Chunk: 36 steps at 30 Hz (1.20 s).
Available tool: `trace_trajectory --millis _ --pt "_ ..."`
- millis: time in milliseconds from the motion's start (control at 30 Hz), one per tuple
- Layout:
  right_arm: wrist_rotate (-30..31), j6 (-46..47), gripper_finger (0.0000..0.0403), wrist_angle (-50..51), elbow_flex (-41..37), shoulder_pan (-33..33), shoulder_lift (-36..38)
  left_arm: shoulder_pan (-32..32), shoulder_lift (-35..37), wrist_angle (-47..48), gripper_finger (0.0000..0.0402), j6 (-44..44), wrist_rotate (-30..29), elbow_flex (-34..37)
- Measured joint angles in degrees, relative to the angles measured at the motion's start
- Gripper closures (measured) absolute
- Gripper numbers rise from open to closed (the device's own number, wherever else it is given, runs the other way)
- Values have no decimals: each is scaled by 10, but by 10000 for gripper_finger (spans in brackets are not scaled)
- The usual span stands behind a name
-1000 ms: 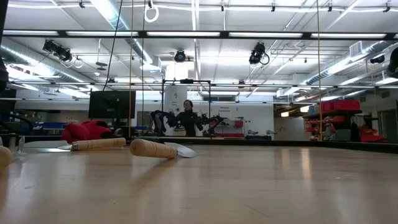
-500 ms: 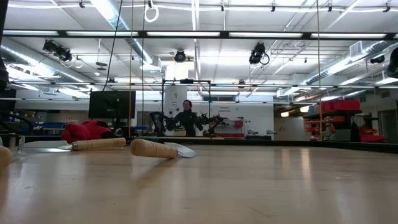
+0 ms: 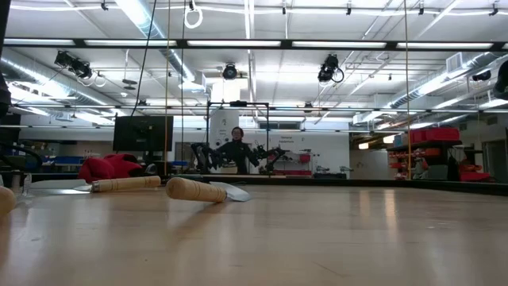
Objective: Pick & Place Garden tools in Gardening bag
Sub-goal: Put the top brown hand rake into the white gardening bag
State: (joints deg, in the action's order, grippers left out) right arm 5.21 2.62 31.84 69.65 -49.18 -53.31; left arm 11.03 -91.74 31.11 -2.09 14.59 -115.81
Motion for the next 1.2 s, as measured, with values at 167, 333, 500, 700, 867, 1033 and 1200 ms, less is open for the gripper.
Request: trace_trajectory --millis 167,333,500,700,867,1033,1200 --pt "-2 -1 344 -1 0 -14 -16 0 0 0 391 2 0 0" --pt "-2 -1 344 -12 0 -29 -39 0 0 0 397 2 1 0" --pt "-2 -2 344 -13 0 -48 -70 0 0 0 392 4 2 0" --pt "-2 -2 344 -13 0 -65 -109 0 0 0 398 3 2 0" --pt "-2 17 344 -11 0 -68 -138 0 0 0 392 4 2 0" --pt "-2 17 344 -11 0 -68 -156 0 0 0 398 4 2 0" --pt "-8 15 344 -29 -19 -71 -164 0 0 0 393 4 11 0"
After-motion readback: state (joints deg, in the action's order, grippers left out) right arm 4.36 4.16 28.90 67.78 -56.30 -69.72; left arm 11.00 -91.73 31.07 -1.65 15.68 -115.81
